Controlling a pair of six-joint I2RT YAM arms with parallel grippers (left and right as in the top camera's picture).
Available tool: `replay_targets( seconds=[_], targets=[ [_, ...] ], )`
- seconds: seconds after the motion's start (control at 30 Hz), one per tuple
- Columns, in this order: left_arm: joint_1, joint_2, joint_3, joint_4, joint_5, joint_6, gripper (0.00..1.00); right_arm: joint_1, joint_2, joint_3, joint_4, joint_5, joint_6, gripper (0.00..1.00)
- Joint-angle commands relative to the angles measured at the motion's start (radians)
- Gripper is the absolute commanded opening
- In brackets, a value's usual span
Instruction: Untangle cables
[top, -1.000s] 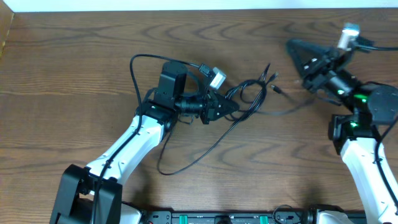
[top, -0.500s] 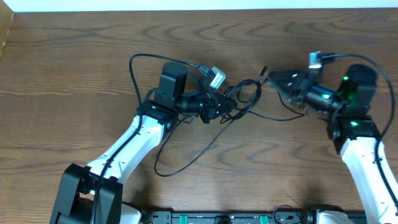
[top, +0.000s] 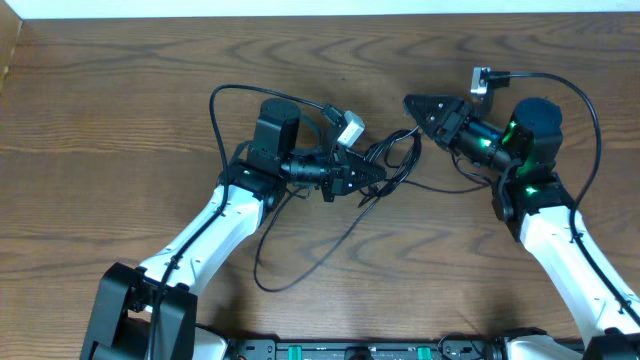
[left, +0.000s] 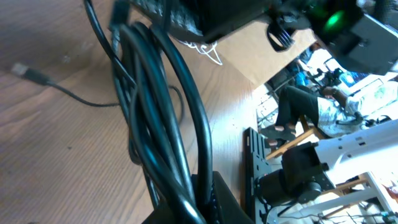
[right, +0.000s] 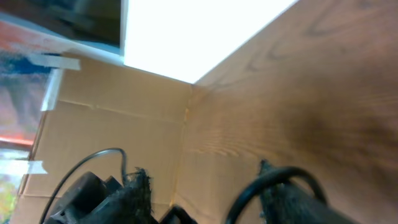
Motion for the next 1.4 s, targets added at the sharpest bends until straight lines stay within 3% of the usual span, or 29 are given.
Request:
replay_targets(
  seconds=[0.0,0.03,0.07,0.1,0.17,0.23,0.3,0.5,0.63,0.67,0.7,0.77,0.87,0.97,1.17,1.37],
  targets=[
    [-0.003,-0.003,-0.005,0.001,0.077,0.025,0.08,0.001,0.029,0.006,0.056,0.037,0.036,0.26],
    [-0.003,-0.003,-0.005,0.001,0.077,0.026,0.08,0.001,0.032,0.006,0.092,0.037,0.031,0.13],
    [-0.003,-0.003,-0.005,0.001,0.077,0.025,0.07,0.000,0.032,0.006,0.119,0.037,0.003,0.07],
    [-0.003,-0.003,-0.005,0.000,0.077,0.025,0.08,-0.005,0.030,0.006,0.214,0.037,-0.127,0.01],
    [-0.003,-0.003,-0.005,-0.009,0.077,0.025,0.07,-0.015,0.024,0.007,0.341,0.065,-0.276,0.02],
    [-0.003,-0.003,-0.005,-0.035,0.077,0.025,0.07,-0.040,0.003,0.022,0.390,0.176,-0.329,0.06],
    [-0.003,-0.003,-0.005,-0.062,0.077,0.025,0.07,-0.065,-0.014,0.047,0.378,0.245,-0.372,0.08],
    [-0.003,-0.003,-0.005,-0.095,0.077,0.025,0.07,-0.166,-0.024,0.195,0.207,0.288,-0.467,0.02],
    [-0.003,-0.003,-0.005,-0.092,0.077,0.025,0.07,-0.195,-0.024,0.267,0.066,0.207,-0.481,0.08],
    [-0.003,-0.003,-0.005,-0.089,0.079,0.025,0.07,-0.195,-0.024,0.275,-0.024,0.148,-0.476,0.17],
    [-0.003,-0.003,-0.005,-0.078,0.094,0.026,0.08,-0.195,-0.024,0.275,-0.099,0.111,-0.459,0.33],
    [-0.003,-0.003,-0.005,-0.048,0.153,0.043,0.08,-0.196,-0.024,0.275,-0.250,0.076,-0.444,0.41],
    [-0.002,-0.003,-0.005,0.034,0.279,0.037,0.07,-0.195,-0.023,0.272,-0.468,0.045,-0.621,0.43],
    [-0.002,-0.003,-0.005,0.132,0.369,-0.090,0.07,-0.197,-0.023,0.270,-0.587,-0.015,-0.770,0.53],
    [-0.002,-0.003,-0.005,0.235,0.375,-0.285,0.08,-0.197,-0.018,0.267,-0.655,-0.279,-0.936,0.59],
    [-0.002,-0.003,-0.005,0.342,0.347,-0.440,0.07,-0.216,0.007,0.267,-0.736,-0.296,-1.002,0.59]
  ],
)
